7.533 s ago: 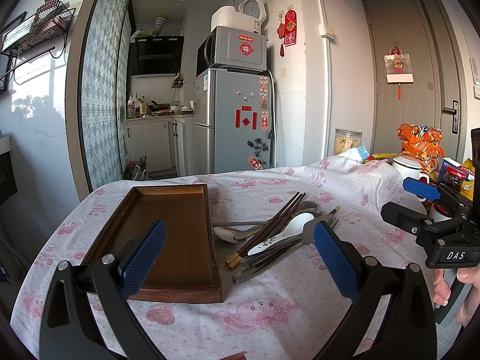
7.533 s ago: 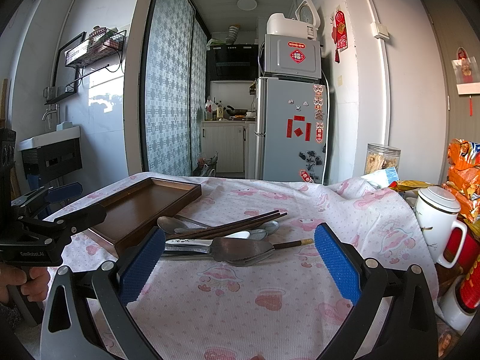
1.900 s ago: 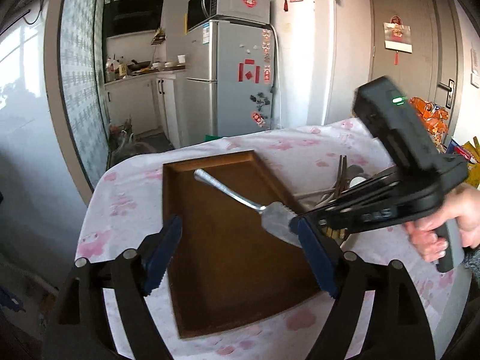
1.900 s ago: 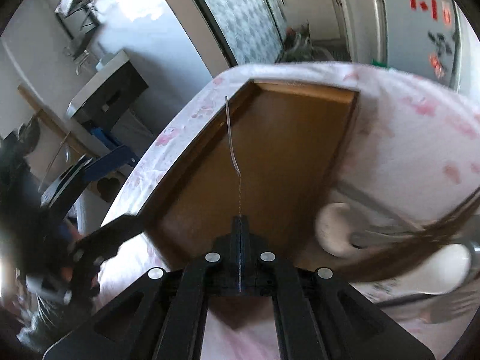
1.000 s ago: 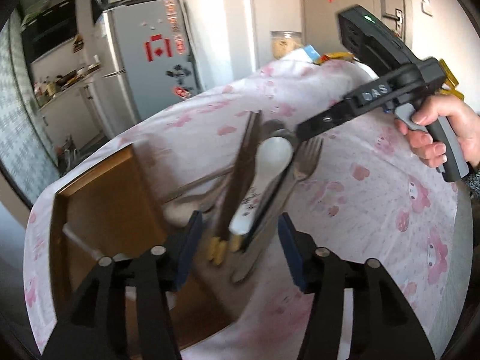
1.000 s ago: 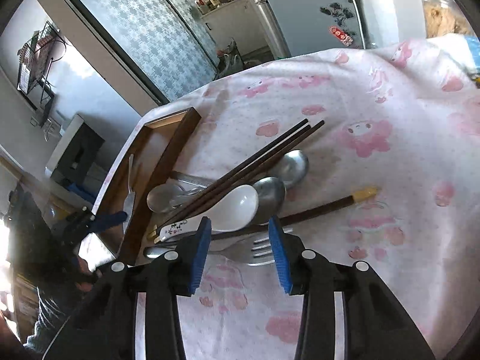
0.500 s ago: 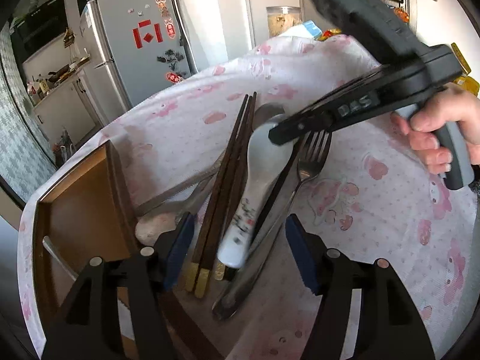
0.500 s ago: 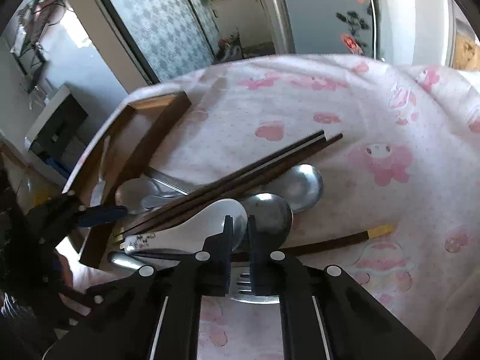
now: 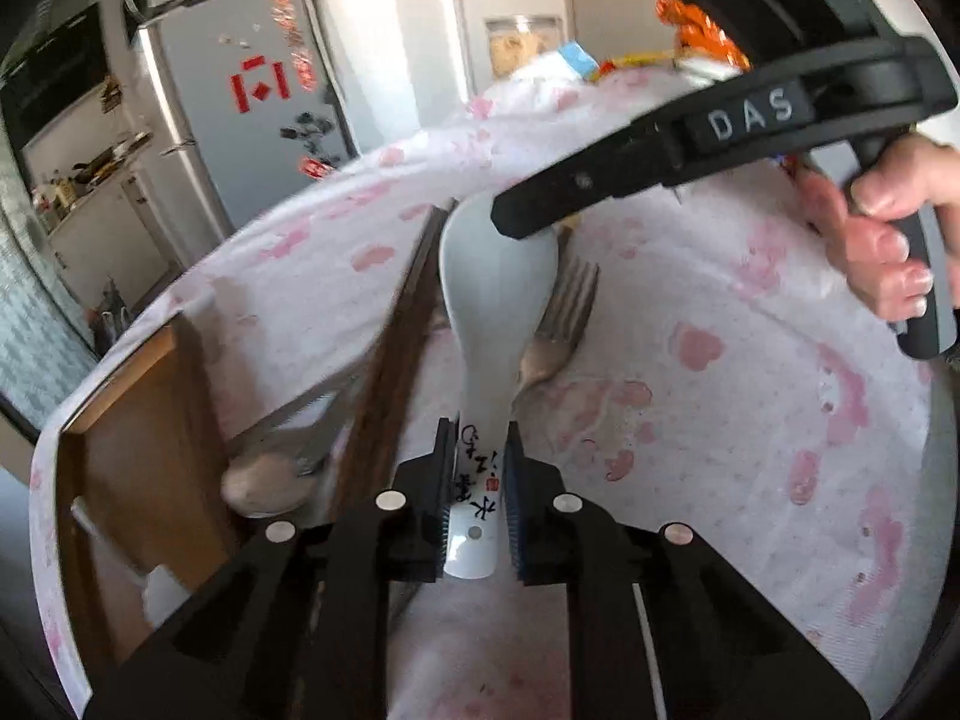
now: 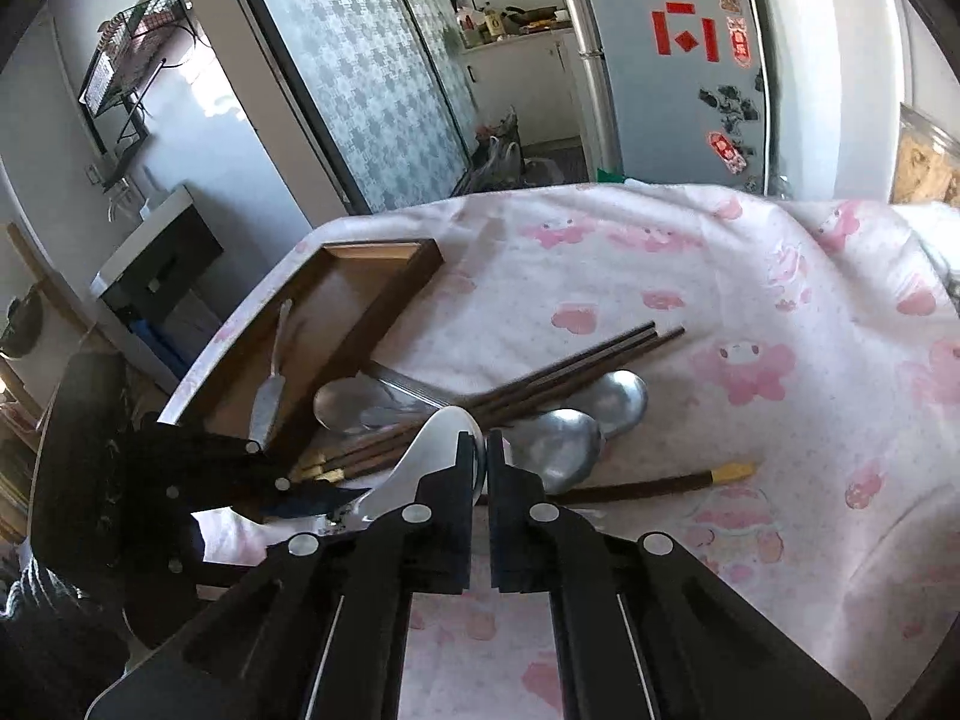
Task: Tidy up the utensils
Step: 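Grasp the white ceramic spoon by its handle with the left gripper, then carry the white spoon into the wooden tray and open the left gripper, then return the left gripper to the pile and grasp the steel fork, then carry the steel fork into the wooden tray and open the left gripper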
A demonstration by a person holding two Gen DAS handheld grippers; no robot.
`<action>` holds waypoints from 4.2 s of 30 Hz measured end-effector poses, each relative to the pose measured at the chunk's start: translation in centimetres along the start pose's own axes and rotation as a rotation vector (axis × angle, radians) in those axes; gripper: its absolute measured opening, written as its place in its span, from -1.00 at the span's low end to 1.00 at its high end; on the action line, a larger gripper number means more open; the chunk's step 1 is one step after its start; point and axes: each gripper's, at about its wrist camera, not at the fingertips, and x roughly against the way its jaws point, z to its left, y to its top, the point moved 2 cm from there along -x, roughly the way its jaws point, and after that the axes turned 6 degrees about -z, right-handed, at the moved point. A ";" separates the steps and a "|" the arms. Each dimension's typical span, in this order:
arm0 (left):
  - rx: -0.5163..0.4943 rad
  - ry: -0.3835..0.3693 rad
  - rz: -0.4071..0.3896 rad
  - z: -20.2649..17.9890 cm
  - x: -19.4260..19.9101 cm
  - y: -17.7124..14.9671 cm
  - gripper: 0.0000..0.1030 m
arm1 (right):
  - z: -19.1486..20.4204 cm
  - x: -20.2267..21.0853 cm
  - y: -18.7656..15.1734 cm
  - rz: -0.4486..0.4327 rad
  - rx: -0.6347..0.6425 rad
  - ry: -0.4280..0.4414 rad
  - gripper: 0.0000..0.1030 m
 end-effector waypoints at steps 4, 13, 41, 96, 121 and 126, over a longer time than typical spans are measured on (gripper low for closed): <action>0.023 0.037 -0.018 2.2 2.6 -0.9 -0.65 | 3.0 -1.6 1.4 0.000 0.022 0.048 -0.93; 0.146 0.169 0.015 11.0 7.1 -6.1 -0.64 | 11.9 -10.7 4.7 0.053 0.088 0.157 -0.92; 0.228 0.230 -0.022 13.1 9.7 -8.7 0.45 | 13.1 -12.1 4.0 0.066 0.111 0.127 0.05; 0.038 -0.066 -0.047 -0.9 -0.4 -0.7 0.01 | -1.9 6.0 -2.6 -0.043 -0.005 0.052 -0.93; 0.150 0.045 -0.097 5.9 6.2 -1.8 -0.61 | 7.0 2.0 4.1 -0.043 0.134 0.078 -0.91; 0.210 0.101 -0.086 9.7 7.8 -4.2 -0.62 | 9.6 -1.9 5.5 -0.029 0.158 0.139 -0.91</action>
